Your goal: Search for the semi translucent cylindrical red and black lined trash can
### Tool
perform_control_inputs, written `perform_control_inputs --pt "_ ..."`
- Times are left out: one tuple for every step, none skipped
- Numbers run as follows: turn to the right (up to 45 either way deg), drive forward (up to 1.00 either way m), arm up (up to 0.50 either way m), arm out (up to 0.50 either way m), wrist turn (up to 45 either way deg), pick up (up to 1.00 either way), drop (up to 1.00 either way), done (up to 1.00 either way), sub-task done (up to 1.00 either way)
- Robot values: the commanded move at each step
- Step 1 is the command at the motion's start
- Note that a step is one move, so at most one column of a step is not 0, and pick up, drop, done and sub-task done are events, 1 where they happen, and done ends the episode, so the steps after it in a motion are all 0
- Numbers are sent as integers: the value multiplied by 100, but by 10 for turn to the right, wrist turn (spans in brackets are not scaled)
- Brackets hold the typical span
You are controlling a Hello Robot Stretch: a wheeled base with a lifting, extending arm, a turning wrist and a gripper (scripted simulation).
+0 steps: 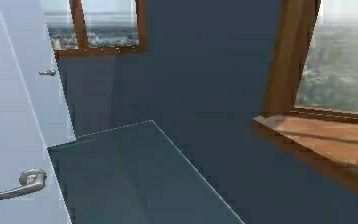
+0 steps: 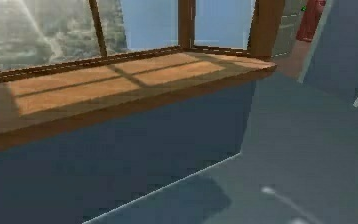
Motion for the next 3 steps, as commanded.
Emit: perform_control_inputs --pt "0 65 0 0 0 0 0 0 0" --pt "-450 0 0 0 0 0 0 0 0" --pt "-60 0 0 0 0 0 0 0 0"
